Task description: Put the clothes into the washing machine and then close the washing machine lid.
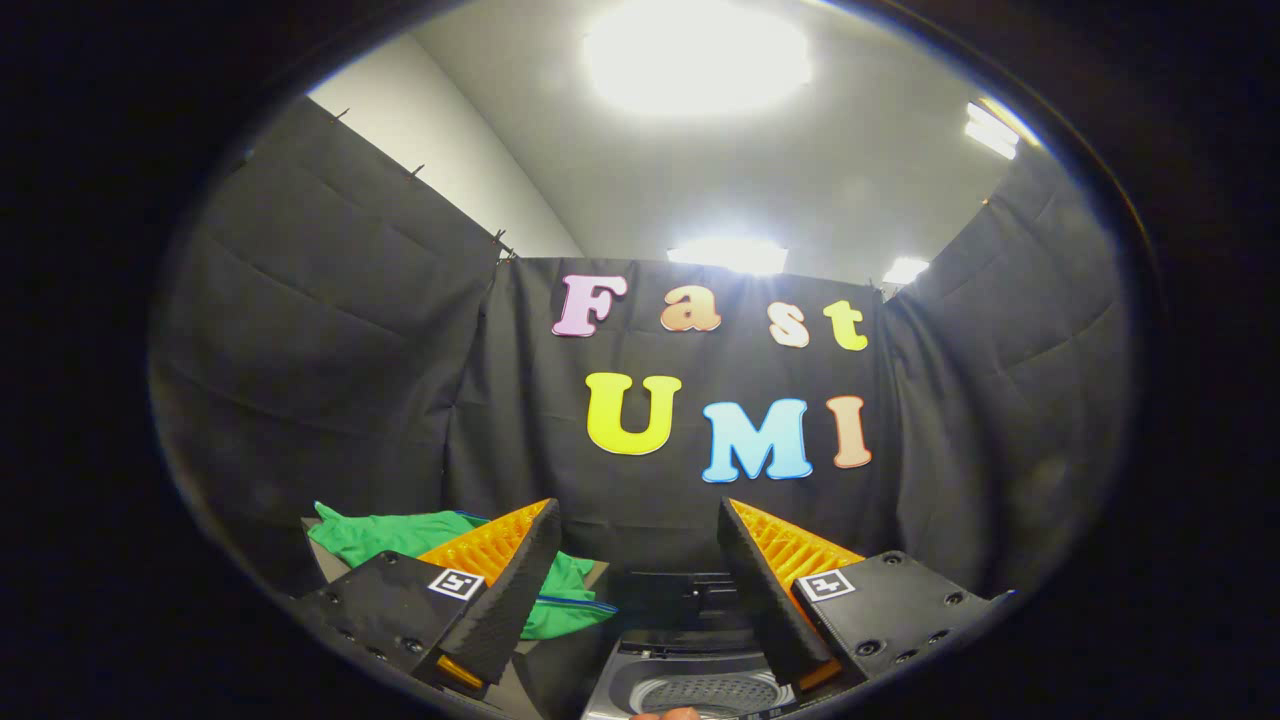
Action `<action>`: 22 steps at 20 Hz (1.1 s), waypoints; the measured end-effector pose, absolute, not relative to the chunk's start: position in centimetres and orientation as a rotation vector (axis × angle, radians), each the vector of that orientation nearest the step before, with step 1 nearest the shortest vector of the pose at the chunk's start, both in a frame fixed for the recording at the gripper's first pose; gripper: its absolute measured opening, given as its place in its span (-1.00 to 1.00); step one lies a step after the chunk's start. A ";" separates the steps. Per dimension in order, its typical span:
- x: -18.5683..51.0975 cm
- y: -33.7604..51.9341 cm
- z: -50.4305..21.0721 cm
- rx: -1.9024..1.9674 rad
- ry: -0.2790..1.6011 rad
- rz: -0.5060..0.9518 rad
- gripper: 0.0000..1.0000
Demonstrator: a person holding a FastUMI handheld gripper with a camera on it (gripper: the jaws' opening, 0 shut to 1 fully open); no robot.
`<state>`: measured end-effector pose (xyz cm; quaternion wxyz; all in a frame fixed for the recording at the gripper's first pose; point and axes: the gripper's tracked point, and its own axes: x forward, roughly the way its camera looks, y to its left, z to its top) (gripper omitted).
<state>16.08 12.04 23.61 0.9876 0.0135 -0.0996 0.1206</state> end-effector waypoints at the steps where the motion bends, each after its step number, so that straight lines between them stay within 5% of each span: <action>1: 17.1 13.2 24.5 0.031 -0.189 0.261 0.96; 9: 24.1 21.9 29.5 0.027 -0.058 0.343 0.96; 17: 31.1 32.4 21.1 0.085 0.494 0.459 0.96; 22: 33.3 35.1 15.5 0.009 0.667 0.413 0.93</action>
